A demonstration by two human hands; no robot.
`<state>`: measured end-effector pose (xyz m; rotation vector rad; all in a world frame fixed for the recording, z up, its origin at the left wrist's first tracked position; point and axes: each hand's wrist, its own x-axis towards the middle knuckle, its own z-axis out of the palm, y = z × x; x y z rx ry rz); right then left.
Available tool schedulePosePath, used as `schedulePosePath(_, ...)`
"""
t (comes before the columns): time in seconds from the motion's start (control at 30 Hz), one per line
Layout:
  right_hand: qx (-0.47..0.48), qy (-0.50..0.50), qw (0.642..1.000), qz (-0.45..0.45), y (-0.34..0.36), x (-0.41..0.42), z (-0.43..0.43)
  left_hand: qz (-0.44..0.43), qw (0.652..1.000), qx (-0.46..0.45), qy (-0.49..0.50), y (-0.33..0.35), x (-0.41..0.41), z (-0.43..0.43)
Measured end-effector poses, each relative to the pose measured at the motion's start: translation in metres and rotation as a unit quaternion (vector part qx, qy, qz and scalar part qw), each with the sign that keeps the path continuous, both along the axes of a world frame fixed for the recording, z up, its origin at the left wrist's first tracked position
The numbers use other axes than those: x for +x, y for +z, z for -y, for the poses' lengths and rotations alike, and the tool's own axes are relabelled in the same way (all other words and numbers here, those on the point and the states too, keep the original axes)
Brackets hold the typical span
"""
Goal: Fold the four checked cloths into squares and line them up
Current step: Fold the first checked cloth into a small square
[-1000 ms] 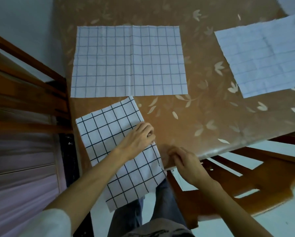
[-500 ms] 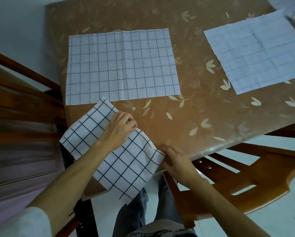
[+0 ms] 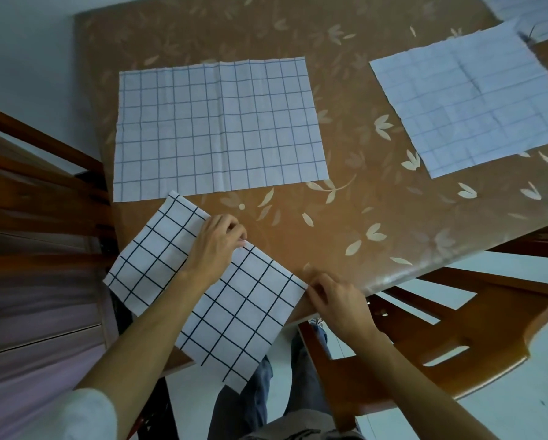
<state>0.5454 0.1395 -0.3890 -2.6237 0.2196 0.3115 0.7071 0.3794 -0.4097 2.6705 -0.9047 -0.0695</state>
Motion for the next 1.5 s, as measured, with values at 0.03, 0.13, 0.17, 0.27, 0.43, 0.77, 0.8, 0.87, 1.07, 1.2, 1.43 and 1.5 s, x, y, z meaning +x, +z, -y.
schedulePosePath(0.03,-0.003,-0.007,1.0,-0.009,-0.001,-0.001,0.002,0.002,1.0,-0.001,0.002,0.0,-0.001,0.0)
schedulePosePath(0.13,-0.006,-0.044,0.998,0.039,0.001,-0.001,0.003,0.011,1.0,-0.015,0.018,0.004,-0.006,0.002)
schedulePosePath(0.17,-0.013,-0.037,0.996,0.081,0.004,0.0,-0.001,0.011,0.999,-0.028,0.039,0.007,-0.01,0.002)
schedulePosePath(0.27,0.006,0.056,0.988,0.144,0.012,0.009,-0.025,0.008,0.995,-0.051,0.086,0.014,-0.039,0.005)
schedulePosePath(0.43,-0.044,0.24,0.963,0.111,-0.008,0.02,-0.074,-0.032,0.992,0.093,0.083,-0.004,-0.071,0.001)
schedulePosePath(0.77,-0.098,0.197,0.975,0.027,-0.028,0.008,-0.059,-0.052,0.987,0.147,0.051,-0.016,-0.055,-0.02)
schedulePosePath(0.8,-0.097,0.177,0.979,0.035,-0.023,0.01,-0.06,-0.052,0.987,0.142,0.05,-0.014,-0.055,-0.021)
schedulePosePath(0.87,-0.069,0.131,0.988,0.041,-0.012,0.024,-0.069,-0.055,0.989,0.121,0.069,-0.009,-0.057,-0.023)
schedulePosePath(1.07,-0.09,0.075,0.993,0.027,0.001,0.091,-0.103,-0.076,0.984,0.052,0.155,0.005,-0.068,-0.069)
schedulePosePath(1.2,-0.063,0.033,0.997,-0.016,0.006,0.109,-0.107,-0.067,0.975,0.056,0.206,0.005,-0.078,-0.109)
schedulePosePath(1.43,0.02,-0.093,0.986,-0.135,0.012,0.08,-0.091,-0.094,0.942,-0.017,0.321,0.01,-0.083,-0.13)
schedulePosePath(1.5,0.056,-0.106,0.974,-0.191,0.013,0.069,-0.085,-0.125,0.928,-0.056,0.348,0.009,-0.078,-0.128)
